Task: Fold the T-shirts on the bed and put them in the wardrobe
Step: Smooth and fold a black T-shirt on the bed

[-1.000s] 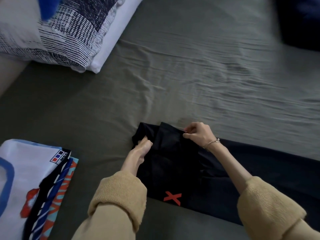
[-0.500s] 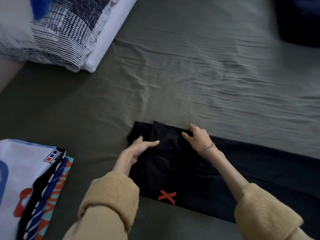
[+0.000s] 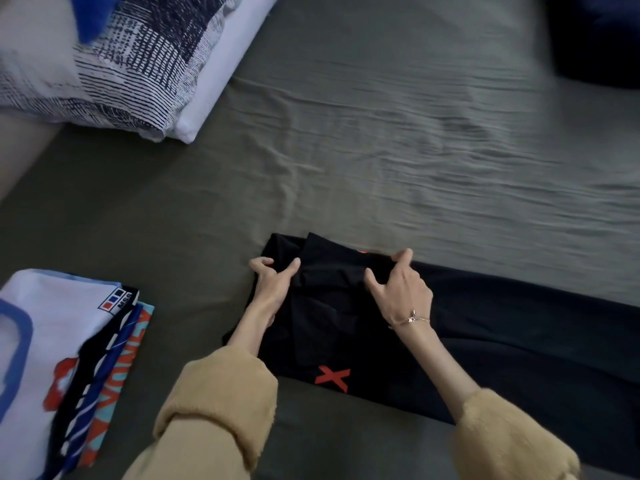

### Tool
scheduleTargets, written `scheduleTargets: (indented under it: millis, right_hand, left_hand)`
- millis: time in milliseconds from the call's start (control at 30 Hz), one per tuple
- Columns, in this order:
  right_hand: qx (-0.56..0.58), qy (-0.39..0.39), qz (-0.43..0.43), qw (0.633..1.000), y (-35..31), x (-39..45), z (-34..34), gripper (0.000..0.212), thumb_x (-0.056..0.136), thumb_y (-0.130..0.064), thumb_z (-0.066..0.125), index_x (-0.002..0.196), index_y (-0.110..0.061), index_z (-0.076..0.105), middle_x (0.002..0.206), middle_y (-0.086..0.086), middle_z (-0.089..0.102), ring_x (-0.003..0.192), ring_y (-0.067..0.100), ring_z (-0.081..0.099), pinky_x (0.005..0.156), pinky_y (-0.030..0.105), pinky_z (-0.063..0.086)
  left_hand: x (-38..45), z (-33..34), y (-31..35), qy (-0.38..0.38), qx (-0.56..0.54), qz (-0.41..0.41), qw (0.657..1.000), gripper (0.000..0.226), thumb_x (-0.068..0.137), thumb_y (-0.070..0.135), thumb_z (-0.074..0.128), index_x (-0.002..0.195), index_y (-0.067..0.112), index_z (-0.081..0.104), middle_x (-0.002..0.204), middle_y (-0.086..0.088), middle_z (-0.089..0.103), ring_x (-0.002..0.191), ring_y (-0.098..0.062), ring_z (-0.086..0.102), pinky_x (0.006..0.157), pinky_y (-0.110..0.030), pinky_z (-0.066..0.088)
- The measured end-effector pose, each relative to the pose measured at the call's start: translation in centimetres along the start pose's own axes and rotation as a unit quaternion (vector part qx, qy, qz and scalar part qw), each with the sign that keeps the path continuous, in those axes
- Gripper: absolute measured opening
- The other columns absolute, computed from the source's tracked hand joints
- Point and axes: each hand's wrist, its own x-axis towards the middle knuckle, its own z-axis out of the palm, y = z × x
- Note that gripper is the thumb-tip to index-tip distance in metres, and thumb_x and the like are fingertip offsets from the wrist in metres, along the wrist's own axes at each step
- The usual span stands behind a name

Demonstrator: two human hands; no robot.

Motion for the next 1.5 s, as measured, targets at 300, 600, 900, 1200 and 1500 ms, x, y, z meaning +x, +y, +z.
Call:
scheduleTargets:
  millis: [300,600,900,1200,1500]
  right_hand:
    - [0.096,-0.141,0.034,0.985,1.9,-2.0,-0.8,0.03,0.092,-0.033,0.054,0.068,-0.016,0.046,0.085,-0.002,0.052,0.101,0.021,0.049,0.089,0.037,0.03]
    - [-0.048,-0.137,-0.042,0.988,3.8,-2.4,-1.0,0.021,0.085,-0.04,0.056,0.092,-0.021,0.057,0.108,-0.007,0.052,0.111,0.015,0.04,0.097,0.037,0.024]
    - [-0.049,-0.007,-0.126,0.991,5.2,-3.1,0.5,0.07,0.081,-0.057,0.014,0.132,-0.021,0.046,0.148,0.003,0.034,0.138,0.018,0.027,0.109,0.049,0.015]
    - [-0.082,-0.013,-0.013,0.996,15.2,-3.0,-3.0,0.07,0.08,-0.06,-0.005,0.143,-0.03,-0.014,0.149,-0.013,-0.025,0.135,-0.002,-0.029,0.105,0.053,-0.022]
    - [-0.073,0.106,0.308,0.943,27.5,-3.5,-10.3,0.073,0.094,-0.048,0.04,0.15,-0.011,0.01,0.157,0.015,0.002,0.145,0.026,0.001,0.11,0.061,-0.002]
  left_hand:
    - [-2.7,-0.3,-0.4,0.029,0.259,0.122,0.958,0.043,0.095,0.036,0.053,0.124,0.005,0.057,0.131,-0.012,0.042,0.127,-0.027,0.031,0.105,-0.036,0.028]
    - [-2.6,-3.6,-1.1,0.019,0.53,0.21,0.822,0.024,0.092,0.046,0.051,0.106,0.03,0.062,0.125,0.007,0.038,0.123,-0.013,0.027,0.104,-0.039,0.016]
    - [-5.4,4.0,-1.2,0.029,0.482,0.373,0.792,0.064,0.089,0.046,0.023,0.149,0.024,0.025,0.153,-0.005,0.027,0.141,-0.02,0.022,0.112,-0.054,0.015]
    - [-7.4,9.5,-1.1,-0.053,0.519,0.346,0.78,0.072,0.076,0.042,-0.001,0.145,0.033,-0.019,0.154,0.0,-0.029,0.14,-0.019,-0.032,0.099,-0.053,-0.033]
    - [-9.6,19.7,0.4,-0.201,0.567,0.434,0.67,0.068,0.077,0.055,-0.017,0.14,0.032,-0.029,0.151,0.007,-0.035,0.135,-0.005,-0.036,0.111,-0.059,-0.016]
